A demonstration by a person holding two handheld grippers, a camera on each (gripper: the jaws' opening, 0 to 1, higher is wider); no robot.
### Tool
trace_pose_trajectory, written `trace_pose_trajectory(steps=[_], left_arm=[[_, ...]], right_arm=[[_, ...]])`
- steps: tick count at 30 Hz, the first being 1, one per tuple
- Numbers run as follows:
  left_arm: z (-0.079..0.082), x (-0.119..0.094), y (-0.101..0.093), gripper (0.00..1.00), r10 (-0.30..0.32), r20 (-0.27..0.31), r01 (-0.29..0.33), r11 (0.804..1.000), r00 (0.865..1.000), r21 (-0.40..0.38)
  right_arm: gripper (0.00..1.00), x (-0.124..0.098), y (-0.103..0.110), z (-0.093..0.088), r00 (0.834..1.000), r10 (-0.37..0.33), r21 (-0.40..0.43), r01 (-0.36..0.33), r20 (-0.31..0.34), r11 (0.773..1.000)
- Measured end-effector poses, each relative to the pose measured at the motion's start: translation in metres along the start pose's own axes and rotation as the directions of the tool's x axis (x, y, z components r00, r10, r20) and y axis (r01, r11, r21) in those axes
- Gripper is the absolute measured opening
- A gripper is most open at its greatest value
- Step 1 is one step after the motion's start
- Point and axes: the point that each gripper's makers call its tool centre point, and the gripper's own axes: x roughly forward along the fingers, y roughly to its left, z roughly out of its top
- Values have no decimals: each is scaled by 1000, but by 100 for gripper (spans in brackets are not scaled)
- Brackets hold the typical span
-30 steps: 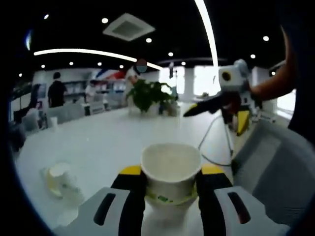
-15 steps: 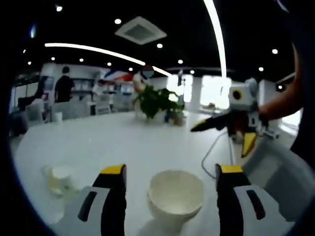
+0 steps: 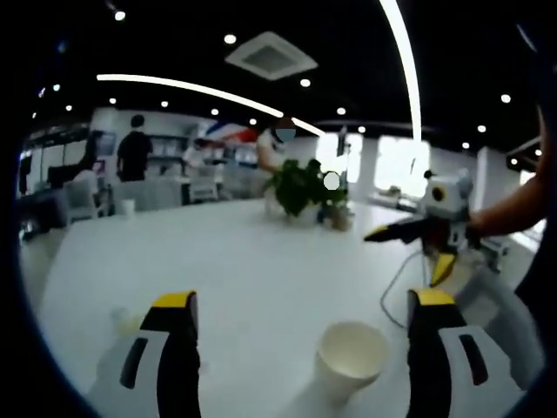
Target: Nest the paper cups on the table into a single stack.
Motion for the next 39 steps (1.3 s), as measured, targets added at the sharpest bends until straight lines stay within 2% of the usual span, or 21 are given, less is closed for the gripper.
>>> trace_pose_trajectory(steps=[8,17,29,39], left_arm=[[-3,-27,19,98,64,-28,-64,998,998,14],[-26,-52,31,98,112,-85,-112,994,990,0],[-34,-66,43,98,155,-125,-157,988,980,-2],[-39,-73,51,98,177,-132,-178,984,975,8]], right_arm=[[100,-4,-16,7,999,-28,4,28,23,1000],[100,-4,-23,-2,999,-38,24,38,22,999],[100,0,-33,-7,999,-46,17,45,8,999],[100,4,-38,-7,999,-44,26,44,11,999]])
